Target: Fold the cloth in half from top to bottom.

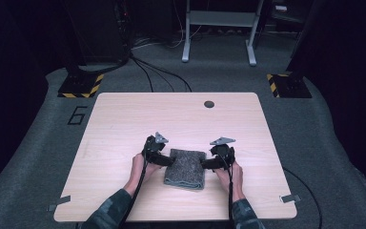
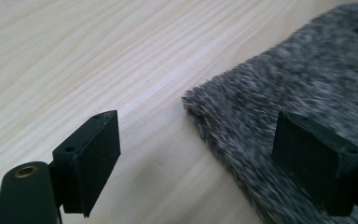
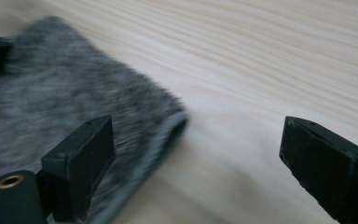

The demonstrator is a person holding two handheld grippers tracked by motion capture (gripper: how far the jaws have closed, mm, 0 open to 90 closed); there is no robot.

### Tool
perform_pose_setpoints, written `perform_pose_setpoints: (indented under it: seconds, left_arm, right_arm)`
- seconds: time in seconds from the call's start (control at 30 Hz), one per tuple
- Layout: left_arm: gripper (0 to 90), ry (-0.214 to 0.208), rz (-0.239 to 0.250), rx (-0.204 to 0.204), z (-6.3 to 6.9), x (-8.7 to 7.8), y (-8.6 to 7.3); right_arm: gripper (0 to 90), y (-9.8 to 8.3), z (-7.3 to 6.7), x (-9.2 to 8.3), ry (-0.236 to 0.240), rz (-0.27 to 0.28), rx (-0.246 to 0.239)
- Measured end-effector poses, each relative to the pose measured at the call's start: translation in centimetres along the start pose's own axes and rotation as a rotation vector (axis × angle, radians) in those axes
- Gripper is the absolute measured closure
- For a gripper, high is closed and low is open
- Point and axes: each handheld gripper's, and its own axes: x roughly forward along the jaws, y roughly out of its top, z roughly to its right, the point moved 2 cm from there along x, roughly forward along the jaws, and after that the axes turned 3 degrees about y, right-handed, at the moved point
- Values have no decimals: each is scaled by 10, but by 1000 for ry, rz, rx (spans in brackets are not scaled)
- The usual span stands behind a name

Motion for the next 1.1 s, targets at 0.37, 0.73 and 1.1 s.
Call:
perform_pose_setpoints:
  seconds: [0.37,0.73,1.1]
  left_arm:
    - [146,-13,-43,103,27,-19,-40]
    - [149,-24,-32,52,30,-22,-51]
    - [108,-12,-1,26,26,-27,-50]
  right_arm:
    - [64,-39,-38,-11,55,-64,-85]
    - [0,-43,-28,-3,74,-69,-109]
    - [6,-39,-26,-6,84,-40,-134]
